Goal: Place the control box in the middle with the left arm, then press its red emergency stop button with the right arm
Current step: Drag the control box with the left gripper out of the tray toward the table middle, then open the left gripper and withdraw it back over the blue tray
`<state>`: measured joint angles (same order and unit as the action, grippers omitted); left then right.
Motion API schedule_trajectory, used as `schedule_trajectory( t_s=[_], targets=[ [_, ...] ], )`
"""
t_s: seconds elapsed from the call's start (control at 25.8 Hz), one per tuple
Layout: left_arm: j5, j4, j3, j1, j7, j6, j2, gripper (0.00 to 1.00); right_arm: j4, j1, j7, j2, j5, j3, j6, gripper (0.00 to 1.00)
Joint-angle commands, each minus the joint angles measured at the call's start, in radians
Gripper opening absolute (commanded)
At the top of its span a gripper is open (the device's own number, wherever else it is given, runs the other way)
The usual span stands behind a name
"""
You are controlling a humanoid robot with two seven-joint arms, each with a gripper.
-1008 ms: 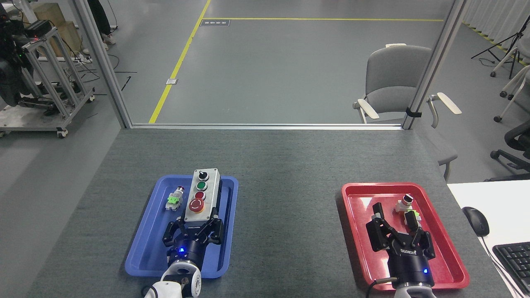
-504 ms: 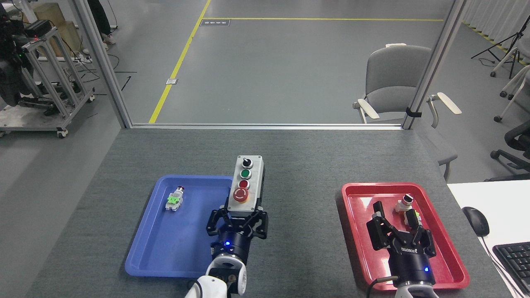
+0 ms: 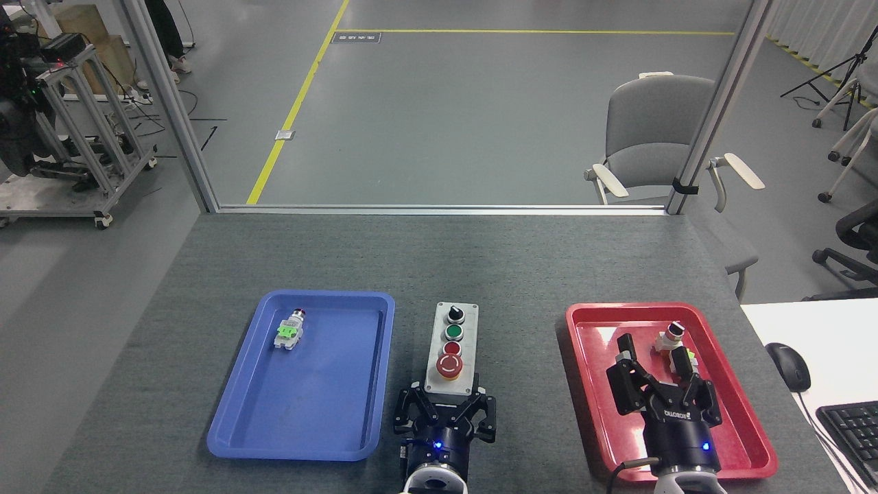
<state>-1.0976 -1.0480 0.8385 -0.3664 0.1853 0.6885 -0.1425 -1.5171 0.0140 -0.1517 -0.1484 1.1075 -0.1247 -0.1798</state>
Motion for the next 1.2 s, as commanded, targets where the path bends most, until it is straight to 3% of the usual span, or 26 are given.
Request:
schedule_trajectory(
  t_s=[0.0, 0.31, 0.74, 0.78, 0.81, 0.85, 0.89, 0.93, 1.01, 1.16],
  targets=[
    [0.022, 0.019, 0.040, 0.000, 0.002, 0.052, 0.000, 0.00, 0.001, 0.001, 0.000, 0.001, 0.000, -0.001, 0.002, 1.00],
    [0.041, 0.052, 0.080, 0.000, 0.013, 0.126, 0.000, 0.00, 0.001, 0.001, 0.000, 0.000, 0.000, 0.000, 0.000, 1.00],
    [0.100, 0.077, 0.080, 0.000, 0.057, 0.062, 0.000, 0.00, 0.001, 0.004, 0.000, -0.016, -0.008, -0.004, 0.005, 1.00],
    [0.100, 0.075, 0.080, 0.000, 0.059, 0.054, 0.001, 0.14, 0.001, 0.004, 0.000, -0.014, -0.009, -0.004, 0.006, 1.00],
    [0.102, 0.075, 0.080, 0.000, 0.059, 0.054, 0.001, 0.61, 0.001, 0.006, 0.000, -0.016, -0.009, -0.004, 0.008, 1.00],
    [0.102, 0.075, 0.080, 0.000, 0.059, 0.056, 0.001, 0.74, 0.003, 0.006, 0.000, -0.016, -0.008, -0.004, 0.008, 1.00],
    [0.100, 0.074, 0.080, 0.000, 0.059, 0.054, 0.001, 0.76, 0.005, 0.006, 0.000, -0.016, -0.008, -0.003, 0.006, 1.00],
    [0.100, 0.074, 0.080, 0.000, 0.062, 0.057, 0.001, 0.89, 0.005, 0.006, 0.000, -0.016, -0.006, -0.003, 0.006, 1.00],
    [0.100, 0.066, 0.080, 0.000, 0.074, 0.057, 0.001, 0.97, 0.009, 0.007, -0.002, -0.016, -0.001, -0.003, 0.006, 1.00],
    [0.099, 0.054, 0.082, 0.000, 0.103, 0.065, 0.000, 0.99, 0.029, 0.023, -0.002, -0.022, 0.000, 0.000, -0.001, 1.00]
  ],
)
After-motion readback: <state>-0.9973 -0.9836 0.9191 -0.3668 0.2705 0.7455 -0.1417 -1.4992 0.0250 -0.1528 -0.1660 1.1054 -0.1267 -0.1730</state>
